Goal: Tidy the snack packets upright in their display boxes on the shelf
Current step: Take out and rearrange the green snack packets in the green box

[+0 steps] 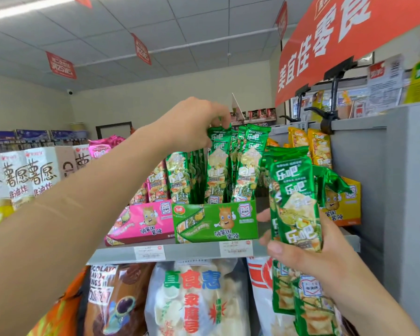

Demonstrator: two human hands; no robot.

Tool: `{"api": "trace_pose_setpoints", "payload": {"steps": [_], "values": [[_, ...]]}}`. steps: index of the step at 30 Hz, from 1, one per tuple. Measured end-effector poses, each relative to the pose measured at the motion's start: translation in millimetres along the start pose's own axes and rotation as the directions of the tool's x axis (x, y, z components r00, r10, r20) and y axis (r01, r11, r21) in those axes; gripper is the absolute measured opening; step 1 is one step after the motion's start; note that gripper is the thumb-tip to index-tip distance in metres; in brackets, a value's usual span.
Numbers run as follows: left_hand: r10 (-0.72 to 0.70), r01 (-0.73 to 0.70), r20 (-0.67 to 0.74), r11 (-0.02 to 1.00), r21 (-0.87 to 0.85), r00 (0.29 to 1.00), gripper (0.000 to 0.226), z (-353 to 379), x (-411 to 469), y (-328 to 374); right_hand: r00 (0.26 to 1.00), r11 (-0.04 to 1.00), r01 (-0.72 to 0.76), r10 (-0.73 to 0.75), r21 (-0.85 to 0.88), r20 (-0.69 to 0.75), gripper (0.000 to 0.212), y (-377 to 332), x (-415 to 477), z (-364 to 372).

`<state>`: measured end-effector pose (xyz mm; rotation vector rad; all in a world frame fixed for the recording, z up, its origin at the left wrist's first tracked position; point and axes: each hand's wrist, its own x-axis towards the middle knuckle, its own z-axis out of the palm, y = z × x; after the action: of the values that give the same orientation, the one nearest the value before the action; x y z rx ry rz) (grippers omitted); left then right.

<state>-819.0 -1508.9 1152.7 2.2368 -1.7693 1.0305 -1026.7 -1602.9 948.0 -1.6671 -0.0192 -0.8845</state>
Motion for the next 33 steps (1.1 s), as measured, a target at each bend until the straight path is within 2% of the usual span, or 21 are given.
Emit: {"api": "trace_pose_setpoints", "payload": {"steps": [5, 7, 9, 11, 12, 13, 14, 15, 16, 19, 22, 24, 26, 28, 30, 33], "values": [[0.008, -0.014, 0.024, 0.965, 0.264, 1.0, 0.052, 23, 4, 15, 0.999, 0.995, -0.002, 0.006, 0.095, -0.04, 0.073, -3, -11, -4], [0.023, -0.032, 0.029, 0.929, 0.37, 0.999, 0.053, 24, 1, 21, 0.996, 0.994, -0.011, 0.021, 0.107, -0.088, 0.078, -5, -18, -9], [0.035, -0.015, -0.043, 0.921, 0.389, 0.998, 0.047, 19, -9, 30, 0.989, 0.989, -0.025, 0.047, 0.148, -0.143, 0.084, -8, -21, -13], [0.074, -0.036, -0.233, 0.986, 0.161, 0.97, 0.029, 17, -24, 52, 0.98, 0.984, -0.031, 0.064, 0.173, -0.188, 0.089, -14, -24, -18], [0.073, -0.079, -0.275, 0.997, -0.013, 0.959, 0.021, 17, -34, 68, 0.976, 0.986, -0.027, 0.062, 0.164, -0.209, 0.089, -17, -26, -19], [0.064, -0.12, -0.24, 0.966, -0.227, 0.969, 0.018, 18, -46, 85, 0.973, 0.989, -0.016, 0.049, 0.146, -0.226, 0.084, -19, -26, -18], [0.072, -0.137, -0.152, 0.872, -0.47, 0.986, 0.02, 19, -59, 104, 0.969, 0.992, 0.01, 0.021, 0.125, -0.248, 0.07, -22, -25, -16], [0.104, -0.115, -0.058, 0.721, -0.683, 0.993, 0.023, 21, -71, 122, 0.96, 0.994, 0.051, -0.022, 0.097, -0.279, 0.056, -22, -24, -14], [0.118, -0.062, 0.008, 0.581, -0.812, 0.993, 0.026, 27, -81, 137, 0.947, 0.995, 0.085, -0.067, 0.044, -0.314, 0.047, -23, -23, -10], [0.002, 0.015, 0.017, 0.395, -0.919, 1.0, 0.045, 49, -97, 165, 0.914, 0.974, 0.107, -0.175, -0.199, -0.367, 0.054, -20, -22, -1], [-0.181, 0.04, 0.005, 0.19, -0.981, 0.983, 0.037, 61, -99, 172, 0.948, 0.963, 0.087, -0.159, -0.256, -0.276, 0.072, -19, -26, 0], [-0.221, 0.033, -0.004, 0.162, -0.986, 0.975, 0.032, 64, -104, 171, 0.974, 0.981, 0.073, -0.108, -0.179, -0.199, 0.08, -18, -29, -5], [-0.249, 0.017, -0.016, 0.129, -0.991, 0.968, 0.019, 68, -109, 169, 0.987, 0.995, 0.087, -0.092, -0.043, -0.135, 0.074, -18, -31, -9], [-0.31, 0.04, 0.014, 0.077, -0.996, 0.951, 0.02, 69, -114, 169, 0.984, 0.993, 0.105, -0.096, 0.056, -0.153, 0.067, -16, -33, -11], [-0.414, 0.058, 0.028, 0.061, -0.996, 0.91, 0.035, 70, -118, 170, 0.981, 0.991, 0.109, -0.094, 0.079, -0.17, 0.068, -13, -37, -13], [-0.524, 0.066, 0.026, 0.058, -0.996, 0.852, 0.063, 72, -122, 165, 0.995, 0.999, 0.042, -0.039, 0.028, -0.089, 0.074, -11, -45, -15]]}}
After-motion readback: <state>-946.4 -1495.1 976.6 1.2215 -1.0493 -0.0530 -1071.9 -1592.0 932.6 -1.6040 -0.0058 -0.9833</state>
